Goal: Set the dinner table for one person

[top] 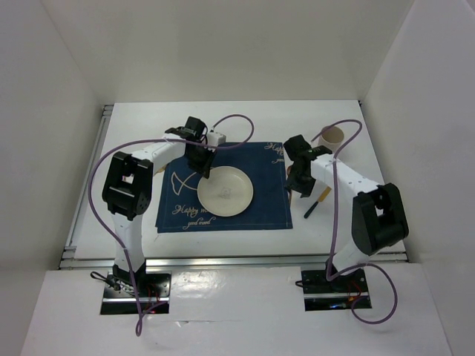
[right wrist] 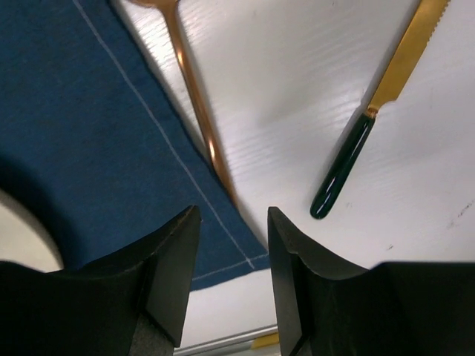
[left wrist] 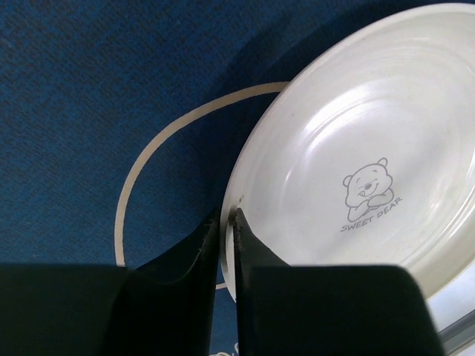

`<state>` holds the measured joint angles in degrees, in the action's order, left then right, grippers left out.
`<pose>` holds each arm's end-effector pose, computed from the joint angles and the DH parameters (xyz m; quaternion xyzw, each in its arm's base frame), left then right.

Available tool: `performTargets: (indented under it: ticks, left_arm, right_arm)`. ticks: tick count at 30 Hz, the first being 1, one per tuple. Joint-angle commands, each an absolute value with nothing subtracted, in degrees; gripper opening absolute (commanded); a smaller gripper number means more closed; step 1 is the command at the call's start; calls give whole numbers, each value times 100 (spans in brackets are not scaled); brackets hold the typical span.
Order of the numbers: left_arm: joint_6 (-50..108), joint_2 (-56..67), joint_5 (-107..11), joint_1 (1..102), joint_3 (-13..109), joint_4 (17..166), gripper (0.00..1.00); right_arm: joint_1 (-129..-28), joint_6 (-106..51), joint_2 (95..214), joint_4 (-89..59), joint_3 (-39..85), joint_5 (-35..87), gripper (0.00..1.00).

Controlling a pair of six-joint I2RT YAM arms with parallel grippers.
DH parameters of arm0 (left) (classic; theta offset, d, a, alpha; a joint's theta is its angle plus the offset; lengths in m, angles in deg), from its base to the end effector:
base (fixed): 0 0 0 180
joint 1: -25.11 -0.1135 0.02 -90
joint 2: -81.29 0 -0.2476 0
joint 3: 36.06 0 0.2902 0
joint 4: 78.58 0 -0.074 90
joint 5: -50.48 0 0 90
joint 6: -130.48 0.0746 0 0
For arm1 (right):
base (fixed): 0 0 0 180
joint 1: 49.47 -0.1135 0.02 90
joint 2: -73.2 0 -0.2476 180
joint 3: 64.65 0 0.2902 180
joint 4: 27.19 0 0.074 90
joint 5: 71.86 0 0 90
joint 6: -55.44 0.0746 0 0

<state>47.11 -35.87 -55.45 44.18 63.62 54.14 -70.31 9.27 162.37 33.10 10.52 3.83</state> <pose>0.4394 -0.1736 0.1148 0.2444 0.9355 -0.1579 0.2005 0.3221 0.1029 0.1500 0.2126 0.9598 -0.0317 0.1806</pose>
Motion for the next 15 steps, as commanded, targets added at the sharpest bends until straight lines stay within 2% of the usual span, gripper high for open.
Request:
performTargets:
  ticks: [1, 2, 3, 5, 15]
  left_arm:
    - [4901, -3639, -5605, 4471, 6350, 5469, 19]
    - [4901, -3639, -5605, 4471, 6350, 5469, 23]
    - [4901, -3569, -5605, 4471, 6350, 5469, 34]
    - [4901, -3490, -5543, 4471, 6350, 5469, 44]
    - [4901, -3131, -5385, 4410, 6403, 5294, 52]
  right_arm:
    - [-6898, 571, 16486, 2888, 1038, 311, 49]
    - [-6845, 482, 16557, 2800, 1038, 372, 49]
    - [-6845, 368, 16618, 2694, 1038, 425, 47]
    - [-6845, 113, 16803, 2465, 1091, 530, 46]
    - [-6740, -283, 17576, 2183, 1302, 628, 42]
